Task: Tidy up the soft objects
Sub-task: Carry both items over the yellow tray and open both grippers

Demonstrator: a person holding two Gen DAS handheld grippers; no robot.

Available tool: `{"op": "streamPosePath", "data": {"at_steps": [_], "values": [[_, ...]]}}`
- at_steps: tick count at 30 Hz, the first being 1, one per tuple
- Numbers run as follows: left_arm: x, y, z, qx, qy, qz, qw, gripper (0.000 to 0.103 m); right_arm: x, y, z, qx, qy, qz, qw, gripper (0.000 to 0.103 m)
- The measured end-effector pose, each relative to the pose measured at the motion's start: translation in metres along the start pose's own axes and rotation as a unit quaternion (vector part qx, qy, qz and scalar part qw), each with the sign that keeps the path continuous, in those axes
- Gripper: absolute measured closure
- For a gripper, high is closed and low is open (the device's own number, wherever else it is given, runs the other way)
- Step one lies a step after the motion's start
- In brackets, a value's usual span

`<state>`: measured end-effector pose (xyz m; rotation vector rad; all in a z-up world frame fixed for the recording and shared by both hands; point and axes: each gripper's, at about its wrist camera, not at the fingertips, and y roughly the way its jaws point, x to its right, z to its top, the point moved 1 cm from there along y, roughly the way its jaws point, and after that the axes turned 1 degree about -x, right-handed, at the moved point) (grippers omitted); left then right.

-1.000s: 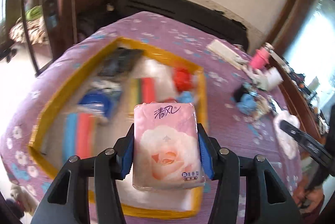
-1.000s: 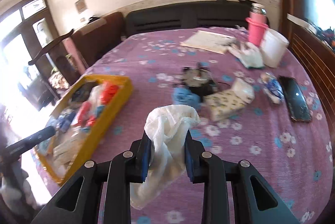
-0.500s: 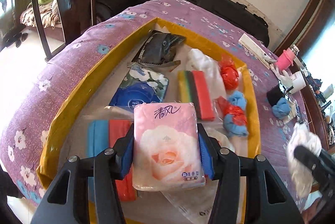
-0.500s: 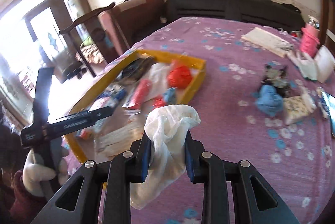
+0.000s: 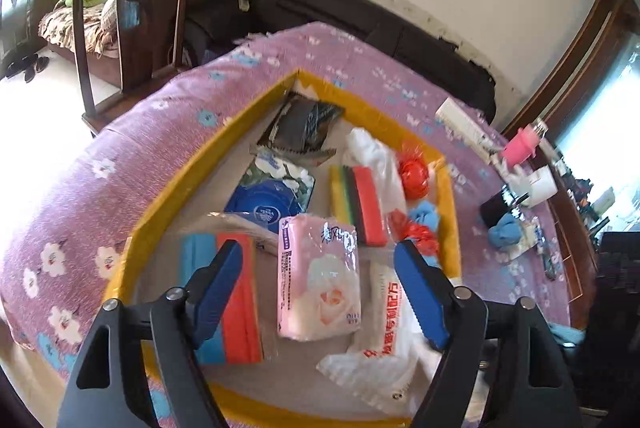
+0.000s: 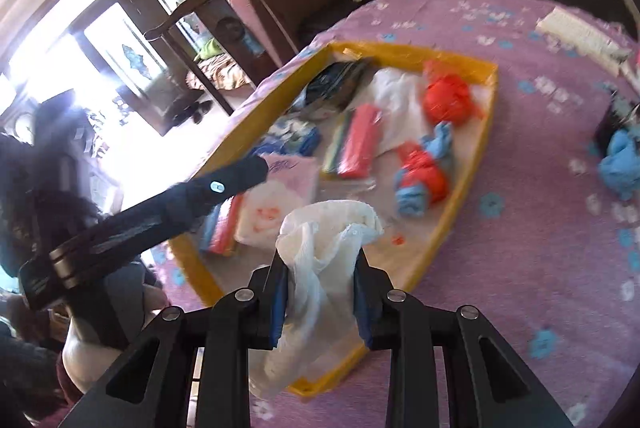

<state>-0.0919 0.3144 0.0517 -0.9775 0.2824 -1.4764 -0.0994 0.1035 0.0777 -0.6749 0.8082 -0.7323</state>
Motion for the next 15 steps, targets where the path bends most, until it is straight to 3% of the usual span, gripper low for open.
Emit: {"op": "streamPosePath", "data": {"at_steps": [3, 7, 13, 15], "values": [[-0.004, -0.011, -0.001, 0.011, -0.007, -0.003, 0.9999, 0.022, -0.002, 0.013, -0.001, -0.016, 0.014, 0.018, 1.0, 0.07], [-0.01, -0.018, -0.004, 0.017, -0.013, -0.004, 0.9998, 0.021, -0.006, 0.018, -0.001, -0.014, 0.0, -0.012, 1.0, 0.07], [-0.022, -0.02, -0.012, 0.014, -0.026, -0.001, 0.9995, 0.021, -0.011, 0.022, 0.005, 0.011, -0.041, -0.124, 0.991, 0.07], [-0.024, -0.021, -0.014, 0.013, -0.029, -0.001, 0.9995, 0.021, -0.007, 0.026, 0.009, 0.013, -0.043, -0.138, 0.989, 0.07]]}}
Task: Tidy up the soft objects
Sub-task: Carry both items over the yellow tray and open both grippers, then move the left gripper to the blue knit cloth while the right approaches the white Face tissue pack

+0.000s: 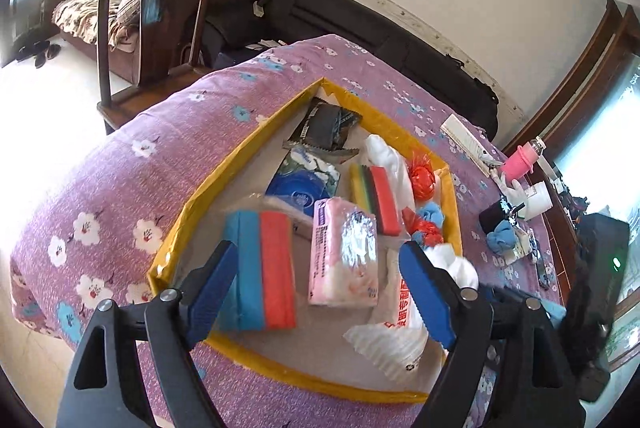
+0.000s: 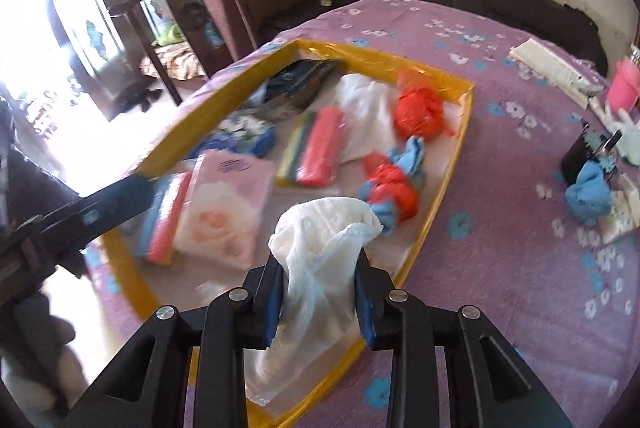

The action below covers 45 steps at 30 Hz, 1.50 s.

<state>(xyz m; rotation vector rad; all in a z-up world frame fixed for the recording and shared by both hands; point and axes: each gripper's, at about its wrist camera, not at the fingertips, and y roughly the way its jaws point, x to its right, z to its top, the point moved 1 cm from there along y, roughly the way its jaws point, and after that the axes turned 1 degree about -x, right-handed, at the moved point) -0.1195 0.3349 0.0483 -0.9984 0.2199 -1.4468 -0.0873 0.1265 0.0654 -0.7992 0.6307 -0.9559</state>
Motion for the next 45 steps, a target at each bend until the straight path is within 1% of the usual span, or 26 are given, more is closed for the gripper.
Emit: {"op": "streamPosePath", "data": {"at_steps": [2, 3, 7, 9, 11, 12, 13, 14, 15, 18, 19, 20, 21, 23, 27, 30, 32, 33, 36, 37, 38, 40, 42, 43, 45], "values": [[-0.002, -0.002, -0.002, 0.001, -0.003, 0.0, 1.0, 0.021, 0.005, 0.005, 0.005, 0.002, 0.004, -0.009, 1.0, 0.07], [-0.002, -0.003, -0.002, 0.002, -0.003, 0.0, 1.0, 0.021, 0.006, 0.005, 0.007, 0.001, 0.008, -0.006, 1.0, 0.07], [-0.007, -0.009, -0.003, 0.01, -0.01, 0.002, 0.9999, 0.021, 0.003, -0.007, 0.01, 0.016, 0.01, 0.033, 0.999, 0.069], [-0.008, -0.01, -0.004, 0.012, -0.014, 0.002, 0.9998, 0.021, -0.002, -0.009, 0.014, 0.022, 0.008, 0.038, 0.999, 0.068], [-0.009, -0.011, -0.004, 0.012, -0.015, 0.001, 0.9998, 0.021, -0.006, -0.007, 0.019, 0.024, 0.009, 0.04, 0.999, 0.065], [-0.008, -0.011, -0.005, 0.011, -0.015, 0.001, 0.9998, 0.021, -0.006, -0.003, 0.022, 0.027, 0.017, 0.051, 0.998, 0.055], [-0.008, -0.011, -0.005, 0.01, -0.015, 0.0, 0.9998, 0.021, -0.005, 0.0, 0.024, 0.027, 0.024, 0.068, 0.997, 0.036], [-0.008, -0.011, -0.006, 0.009, -0.015, -0.001, 0.9999, 0.021, -0.002, 0.005, 0.027, 0.025, 0.039, 0.101, 0.994, 0.026], [-0.008, -0.011, -0.007, 0.007, -0.014, -0.002, 0.9999, 0.021, 0.001, 0.007, 0.028, 0.023, 0.049, 0.113, 0.992, 0.017], [-0.009, -0.013, -0.01, 0.006, -0.011, 0.002, 0.9999, 0.021, 0.02, 0.005, 0.028, 0.035, 0.107, 0.144, 0.983, 0.015], [-0.01, -0.013, -0.01, 0.007, -0.012, 0.002, 0.9999, 0.021, 0.022, 0.005, 0.028, 0.032, 0.115, 0.152, 0.981, 0.015], [-0.012, -0.014, -0.01, 0.009, -0.015, 0.004, 0.9998, 0.021, 0.026, 0.007, 0.027, 0.024, 0.124, 0.168, 0.978, 0.015], [-0.013, -0.015, -0.01, 0.01, -0.018, 0.004, 0.9998, 0.021, 0.028, 0.008, 0.025, 0.016, 0.131, 0.188, 0.973, 0.015], [-0.015, -0.016, -0.01, 0.013, -0.026, 0.004, 0.9996, 0.021, 0.03, 0.008, 0.021, 0.011, 0.142, 0.211, 0.967, 0.015], [-0.015, -0.017, -0.013, 0.014, -0.029, 0.005, 0.9995, 0.021, 0.021, 0.004, 0.019, 0.014, 0.146, 0.247, 0.958, 0.015], [-0.014, -0.019, -0.014, 0.015, -0.029, 0.008, 0.9994, 0.021, 0.009, 0.004, 0.019, 0.014, 0.126, 0.246, 0.961, 0.015], [-0.014, -0.02, -0.015, 0.016, -0.029, 0.011, 0.9994, 0.021, 0.001, 0.012, 0.017, -0.01, 0.112, 0.238, 0.965, 0.015], [-0.014, -0.021, -0.015, 0.016, -0.028, 0.012, 0.9994, 0.021, -0.001, 0.014, 0.016, -0.016, 0.103, 0.225, 0.969, 0.015], [-0.011, -0.023, -0.017, 0.017, -0.023, 0.018, 0.9994, 0.021, -0.006, 0.009, 0.015, -0.012, 0.079, 0.188, 0.979, 0.015], [-0.01, -0.023, -0.018, 0.017, -0.021, 0.021, 0.9994, 0.021, -0.008, 0.007, 0.015, -0.012, 0.07, 0.166, 0.984, 0.014], [-0.007, -0.023, -0.019, 0.017, -0.017, 0.024, 0.9994, 0.021, -0.009, 0.006, 0.015, -0.015, 0.06, 0.124, 0.99, 0.014], [0.0, -0.025, -0.02, 0.019, -0.006, 0.029, 0.9994, 0.021, -0.006, 0.009, 0.012, -0.03, 0.048, 0.081, 0.995, 0.015], [0.009, -0.028, -0.022, 0.025, 0.01, 0.038, 0.9989, 0.021, 0.005, -0.003, 0.01, -0.014, 0.056, 0.115, 0.992, 0.014], [0.016, -0.032, -0.023, 0.033, 0.025, 0.045, 0.9981, 0.021, 0.012, -0.012, 0.009, 0.0, 0.063, 0.117, 0.991, 0.014], [0.028, -0.036, -0.025, 0.045, 0.051, 0.055, 0.9962, 0.021, 0.033, -0.047, 0.009, 0.058, 0.066, 0.104, 0.991, 0.014]]}}
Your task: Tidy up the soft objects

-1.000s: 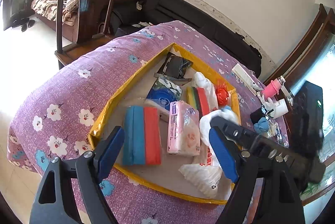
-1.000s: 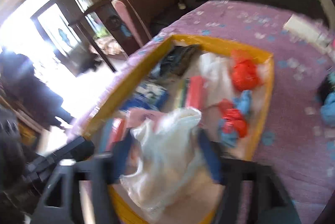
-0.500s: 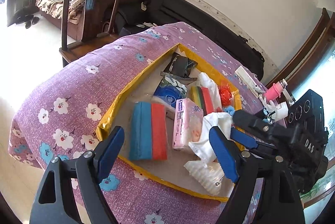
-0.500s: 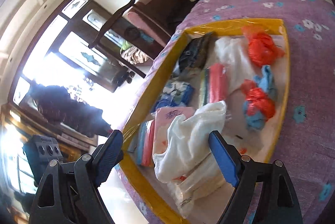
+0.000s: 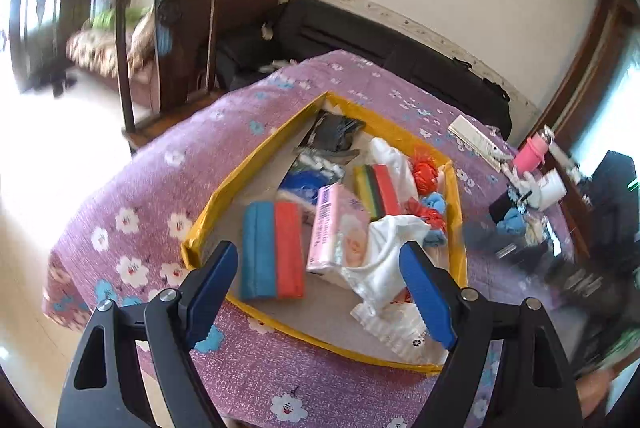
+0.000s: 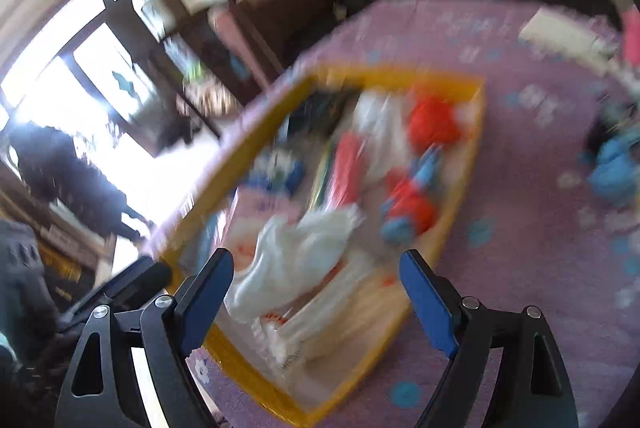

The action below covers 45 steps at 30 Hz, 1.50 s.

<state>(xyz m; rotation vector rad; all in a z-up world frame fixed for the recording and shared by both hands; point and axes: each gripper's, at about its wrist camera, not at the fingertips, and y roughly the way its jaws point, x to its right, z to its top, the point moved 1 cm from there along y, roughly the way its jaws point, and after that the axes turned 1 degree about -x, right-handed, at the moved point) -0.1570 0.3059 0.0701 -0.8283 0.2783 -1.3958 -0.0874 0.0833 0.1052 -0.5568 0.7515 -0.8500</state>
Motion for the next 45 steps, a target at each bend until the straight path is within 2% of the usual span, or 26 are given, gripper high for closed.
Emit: {"op": "streamPosePath", "data": {"at_steps": [3, 6, 7, 9, 11, 13, 17, 22, 28, 31, 33, 35, 40, 44, 45], "values": [[0.024, -0.01, -0.002, 0.018, 0.043, -0.004, 0.9989, 0.018, 0.026, -0.061, 0.0, 0.082, -0.016, -0.057, 0.995, 0.013], [0.05, -0.011, -0.006, 0.018, 0.071, -0.025, 0.997, 0.013, 0.063, -0.106, -0.006, 0.134, -0.013, -0.138, 0.981, 0.002], [0.057, -0.01, -0.008, 0.015, 0.078, -0.031, 0.9964, 0.013, 0.081, -0.118, -0.01, 0.139, -0.007, -0.173, 0.975, 0.002], [0.076, -0.005, -0.015, 0.0, 0.094, -0.049, 0.9943, 0.013, 0.13, -0.136, -0.021, 0.116, 0.027, -0.246, 0.962, 0.002], [0.099, 0.003, -0.024, -0.018, 0.113, -0.07, 0.991, 0.013, 0.179, -0.148, -0.033, 0.091, 0.088, -0.27, 0.955, 0.002], [0.122, 0.012, -0.033, -0.04, 0.13, -0.088, 0.9868, 0.013, 0.223, -0.159, -0.048, 0.081, 0.152, -0.256, 0.951, 0.002], [0.164, 0.032, -0.052, -0.091, 0.158, -0.117, 0.9763, 0.013, 0.275, -0.174, -0.072, 0.083, 0.218, -0.247, 0.941, 0.002], [0.21, 0.056, -0.07, -0.138, 0.189, -0.138, 0.9624, 0.013, 0.298, -0.174, -0.071, 0.084, 0.23, -0.238, 0.94, 0.002], [0.24, 0.096, -0.077, -0.185, 0.184, -0.145, 0.9544, 0.013, 0.302, -0.158, -0.048, 0.079, 0.2, -0.248, 0.945, 0.003], [0.25, 0.11, -0.067, -0.191, 0.182, -0.144, 0.9536, 0.013, 0.303, -0.146, -0.03, 0.077, 0.184, -0.255, 0.946, 0.003], [0.26, 0.118, -0.051, -0.179, 0.187, -0.143, 0.9553, 0.013, 0.306, -0.136, -0.017, 0.073, 0.185, -0.25, 0.948, 0.003], [0.266, 0.13, -0.035, -0.167, 0.185, -0.136, 0.9588, 0.013, 0.314, -0.122, -0.001, 0.069, 0.201, -0.239, 0.948, 0.004], [0.272, 0.174, 0.0, -0.178, 0.145, -0.131, 0.9643, 0.013, 0.335, -0.089, 0.02, 0.057, 0.25, -0.208, 0.944, 0.004], [0.285, 0.2, 0.006, -0.178, 0.153, -0.123, 0.9643, 0.013, 0.346, -0.066, 0.026, 0.049, 0.266, -0.205, 0.941, 0.004], [0.291, 0.207, 0.006, -0.18, 0.157, -0.122, 0.9634, 0.013, 0.348, -0.063, 0.027, 0.048, 0.268, -0.205, 0.94, 0.007]]}}
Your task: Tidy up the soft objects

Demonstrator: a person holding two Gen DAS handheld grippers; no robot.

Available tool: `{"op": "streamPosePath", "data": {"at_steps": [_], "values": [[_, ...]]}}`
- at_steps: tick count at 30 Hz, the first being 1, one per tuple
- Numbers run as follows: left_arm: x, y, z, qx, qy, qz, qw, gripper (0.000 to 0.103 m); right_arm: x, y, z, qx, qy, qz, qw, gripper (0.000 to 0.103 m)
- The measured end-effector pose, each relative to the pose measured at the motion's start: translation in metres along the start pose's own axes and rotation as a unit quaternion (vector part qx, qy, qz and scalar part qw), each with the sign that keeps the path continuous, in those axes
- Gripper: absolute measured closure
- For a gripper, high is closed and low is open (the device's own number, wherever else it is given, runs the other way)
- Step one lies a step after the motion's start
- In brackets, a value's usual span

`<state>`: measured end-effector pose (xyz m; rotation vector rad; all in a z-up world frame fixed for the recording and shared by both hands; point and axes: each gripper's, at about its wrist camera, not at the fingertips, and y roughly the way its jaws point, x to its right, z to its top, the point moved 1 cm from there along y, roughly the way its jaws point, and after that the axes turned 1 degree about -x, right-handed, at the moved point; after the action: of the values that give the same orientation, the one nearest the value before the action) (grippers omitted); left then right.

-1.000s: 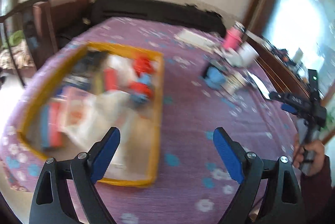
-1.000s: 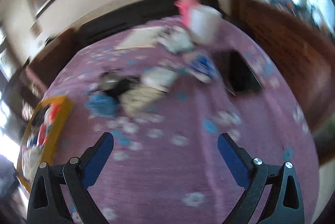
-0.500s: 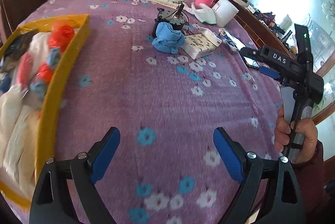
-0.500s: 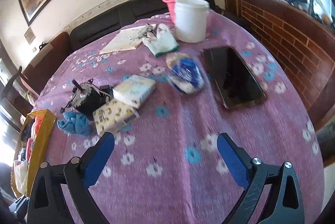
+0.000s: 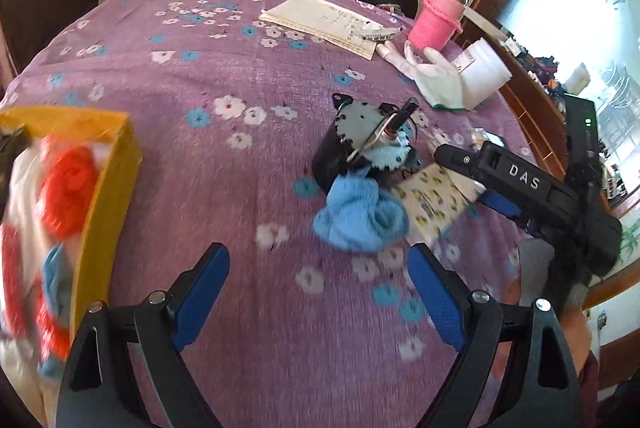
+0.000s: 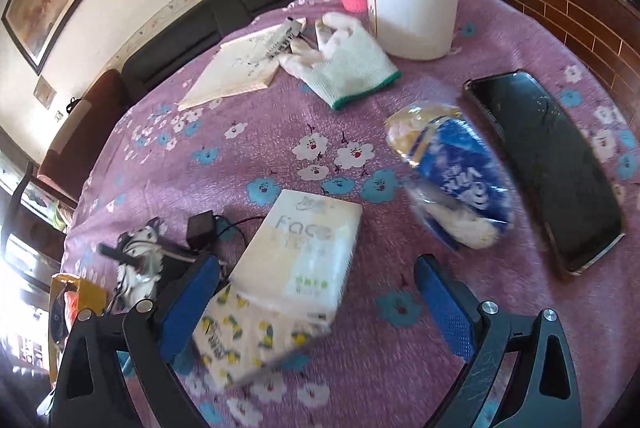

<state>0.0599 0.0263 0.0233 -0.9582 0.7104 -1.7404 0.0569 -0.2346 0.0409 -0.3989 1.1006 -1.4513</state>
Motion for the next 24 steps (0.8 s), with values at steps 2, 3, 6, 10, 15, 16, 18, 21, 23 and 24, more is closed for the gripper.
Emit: {"op": "streamPosePath", "data": {"at_steps": [2, 3, 6, 10, 15, 16, 18, 21, 23, 24], "values": [[0.006, 0.011, 0.007, -0.004, 0.008, -0.003, 1.0, 0.014, -0.002, 0.003, 0.002, 0.005, -0.006, -0.008, 1.0, 0.017], [0.011, 0.019, 0.011, -0.008, 0.013, -0.003, 0.9999, 0.014, -0.003, 0.003, 0.002, 0.005, -0.011, -0.009, 1.0, 0.037], [0.019, 0.039, 0.019, -0.017, 0.02, 0.006, 0.9996, 0.014, -0.003, 0.003, 0.005, -0.005, -0.022, -0.005, 1.0, 0.052], [0.019, 0.047, 0.017, -0.014, 0.016, 0.004, 0.9998, 0.027, -0.005, -0.006, -0.004, -0.009, -0.058, -0.023, 0.998, 0.053], [0.023, 0.032, 0.004, -0.024, 0.054, 0.008, 0.9982, 0.059, -0.015, -0.017, -0.027, -0.035, -0.103, -0.006, 0.994, 0.053], [0.023, 0.028, -0.001, -0.025, 0.061, 0.009, 0.9978, 0.059, -0.019, -0.02, -0.034, -0.038, -0.116, -0.005, 0.993, 0.053], [0.02, 0.013, -0.018, -0.031, 0.075, 0.007, 0.9967, 0.059, -0.024, -0.029, -0.05, -0.049, -0.139, 0.008, 0.989, 0.053], [0.011, -0.012, -0.049, -0.041, 0.077, -0.004, 0.9962, 0.057, -0.026, -0.045, -0.08, -0.067, -0.171, 0.03, 0.982, 0.052], [0.003, -0.029, -0.069, -0.047, 0.067, -0.013, 0.9965, 0.053, -0.02, -0.058, -0.1, -0.074, -0.186, 0.038, 0.979, 0.052], [-0.001, -0.038, -0.08, -0.049, 0.062, -0.022, 0.9966, 0.047, -0.017, -0.063, -0.107, -0.078, -0.188, 0.042, 0.978, 0.052]]}}
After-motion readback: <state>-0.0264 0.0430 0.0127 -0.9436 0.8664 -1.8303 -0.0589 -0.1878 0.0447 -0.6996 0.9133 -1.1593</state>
